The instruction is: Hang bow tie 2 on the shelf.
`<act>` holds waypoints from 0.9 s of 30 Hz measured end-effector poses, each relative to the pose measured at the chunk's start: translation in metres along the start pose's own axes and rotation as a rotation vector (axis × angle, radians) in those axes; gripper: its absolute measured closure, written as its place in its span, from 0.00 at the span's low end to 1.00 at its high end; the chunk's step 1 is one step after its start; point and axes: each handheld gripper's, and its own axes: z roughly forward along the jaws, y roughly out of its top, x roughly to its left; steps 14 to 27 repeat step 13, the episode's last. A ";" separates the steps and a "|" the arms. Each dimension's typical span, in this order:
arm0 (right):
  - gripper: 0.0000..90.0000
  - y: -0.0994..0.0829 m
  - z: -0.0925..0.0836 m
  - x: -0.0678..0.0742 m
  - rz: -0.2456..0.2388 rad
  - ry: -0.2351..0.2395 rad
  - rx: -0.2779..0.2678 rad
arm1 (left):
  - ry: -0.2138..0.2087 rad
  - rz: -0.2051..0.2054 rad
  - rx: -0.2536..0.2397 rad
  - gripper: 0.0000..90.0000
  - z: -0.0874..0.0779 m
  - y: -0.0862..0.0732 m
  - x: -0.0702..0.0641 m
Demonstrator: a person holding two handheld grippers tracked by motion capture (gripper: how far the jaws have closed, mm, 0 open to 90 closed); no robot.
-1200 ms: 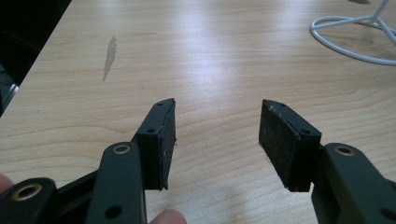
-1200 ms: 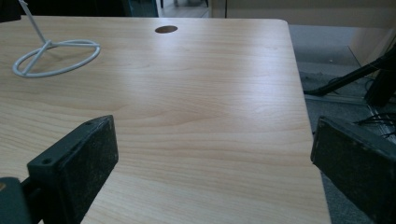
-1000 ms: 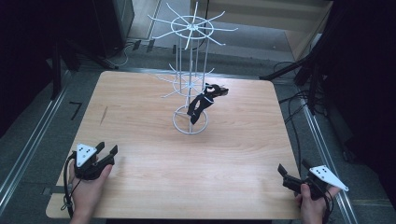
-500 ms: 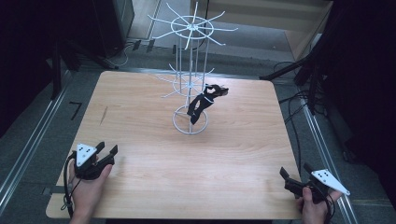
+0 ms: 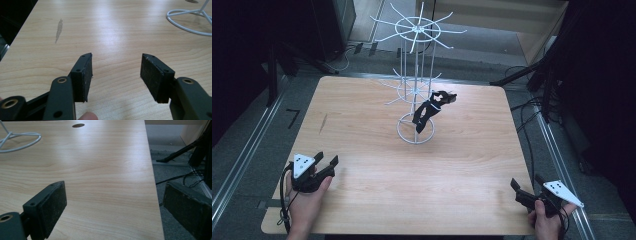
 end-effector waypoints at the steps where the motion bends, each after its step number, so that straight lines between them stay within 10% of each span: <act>1: 0.06 0.000 0.000 0.000 0.003 0.003 0.003 | 0.004 0.000 -0.001 0.45 0.000 0.000 0.000; 9: 0.07 0.000 0.001 0.000 -0.002 0.005 0.009 | 0.025 0.044 0.002 0.17 0.000 0.000 -0.005; 27: 0.10 0.000 0.001 0.000 -0.001 -0.006 0.012 | 0.027 0.056 0.016 0.17 0.001 0.000 -0.006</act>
